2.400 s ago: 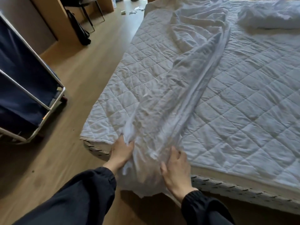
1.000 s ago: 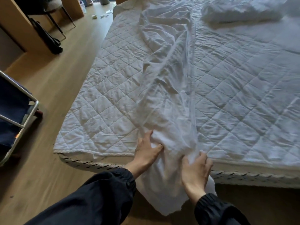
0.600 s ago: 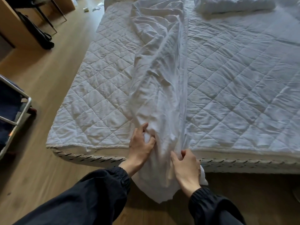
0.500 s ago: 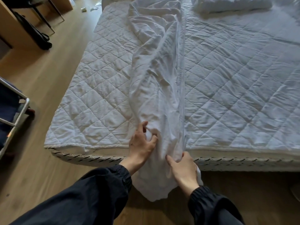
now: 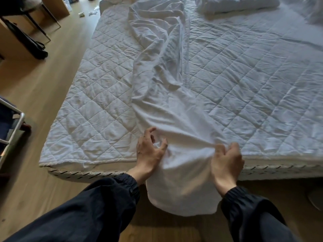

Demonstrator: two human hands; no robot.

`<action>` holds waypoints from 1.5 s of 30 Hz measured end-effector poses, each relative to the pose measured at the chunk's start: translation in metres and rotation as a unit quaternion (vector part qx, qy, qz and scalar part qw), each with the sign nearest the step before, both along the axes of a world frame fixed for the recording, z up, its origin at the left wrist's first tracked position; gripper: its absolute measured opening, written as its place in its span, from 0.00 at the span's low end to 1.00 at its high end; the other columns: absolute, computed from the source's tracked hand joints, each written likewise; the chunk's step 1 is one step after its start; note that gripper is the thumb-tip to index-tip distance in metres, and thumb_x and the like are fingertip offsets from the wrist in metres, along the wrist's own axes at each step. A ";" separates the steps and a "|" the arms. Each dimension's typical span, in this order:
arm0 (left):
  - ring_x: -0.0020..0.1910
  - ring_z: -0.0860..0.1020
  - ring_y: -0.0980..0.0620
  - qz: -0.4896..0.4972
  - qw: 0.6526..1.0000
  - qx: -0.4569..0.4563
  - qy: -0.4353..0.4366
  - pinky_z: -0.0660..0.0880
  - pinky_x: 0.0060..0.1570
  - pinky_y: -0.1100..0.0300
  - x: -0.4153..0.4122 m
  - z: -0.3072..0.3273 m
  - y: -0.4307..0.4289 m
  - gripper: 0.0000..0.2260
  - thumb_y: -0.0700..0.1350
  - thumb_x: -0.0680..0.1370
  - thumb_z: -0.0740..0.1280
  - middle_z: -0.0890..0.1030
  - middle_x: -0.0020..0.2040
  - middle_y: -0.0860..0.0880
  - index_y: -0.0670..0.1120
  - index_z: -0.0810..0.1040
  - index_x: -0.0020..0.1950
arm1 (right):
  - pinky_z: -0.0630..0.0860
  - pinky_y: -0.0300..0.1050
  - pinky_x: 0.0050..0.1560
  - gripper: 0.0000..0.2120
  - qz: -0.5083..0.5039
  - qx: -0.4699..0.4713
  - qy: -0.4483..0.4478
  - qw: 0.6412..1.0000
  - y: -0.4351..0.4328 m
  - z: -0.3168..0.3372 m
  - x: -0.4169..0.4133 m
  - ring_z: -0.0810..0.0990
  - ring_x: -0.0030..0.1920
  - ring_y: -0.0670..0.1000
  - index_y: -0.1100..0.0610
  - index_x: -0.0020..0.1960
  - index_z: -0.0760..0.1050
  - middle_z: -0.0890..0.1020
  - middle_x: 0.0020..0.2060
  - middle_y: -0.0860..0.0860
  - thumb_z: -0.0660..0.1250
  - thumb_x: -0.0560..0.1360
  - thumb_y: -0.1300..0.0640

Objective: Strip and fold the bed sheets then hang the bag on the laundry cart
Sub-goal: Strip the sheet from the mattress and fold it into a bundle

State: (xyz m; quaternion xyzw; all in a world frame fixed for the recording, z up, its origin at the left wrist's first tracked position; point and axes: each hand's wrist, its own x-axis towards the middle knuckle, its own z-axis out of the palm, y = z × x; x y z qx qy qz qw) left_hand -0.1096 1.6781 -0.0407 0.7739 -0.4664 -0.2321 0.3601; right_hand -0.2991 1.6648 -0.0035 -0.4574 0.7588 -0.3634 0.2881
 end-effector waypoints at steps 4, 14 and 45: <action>0.57 0.71 0.49 -0.020 1.000 0.000 -0.014 0.70 0.61 0.50 -0.019 0.000 -0.019 0.30 0.60 0.69 0.63 0.73 0.58 0.48 0.50 0.67 0.69 | 0.63 0.47 0.33 0.10 -0.029 -0.007 0.036 0.999 -0.027 0.003 -0.042 0.68 0.32 0.53 0.60 0.42 0.66 0.70 0.31 0.52 0.58 0.79 0.56; 0.74 0.59 0.48 -0.129 0.984 0.097 -0.076 0.55 0.73 0.47 -0.085 0.001 -0.078 0.33 0.59 0.69 0.58 0.63 0.75 0.46 0.50 0.66 0.74 | 0.64 0.49 0.42 0.08 -0.043 0.055 0.110 0.991 -0.085 -0.005 -0.151 0.68 0.40 0.57 0.60 0.47 0.66 0.70 0.38 0.58 0.58 0.80 0.54; 0.48 0.76 0.40 -0.425 0.840 0.171 -0.292 0.69 0.42 0.56 -0.373 -0.030 -0.271 0.07 0.43 0.70 0.64 0.71 0.52 0.45 0.44 0.74 0.47 | 0.75 0.49 0.41 0.18 0.111 0.160 0.142 0.971 -0.147 -0.081 -0.330 0.80 0.44 0.61 0.55 0.46 0.73 0.81 0.41 0.58 0.56 0.78 0.41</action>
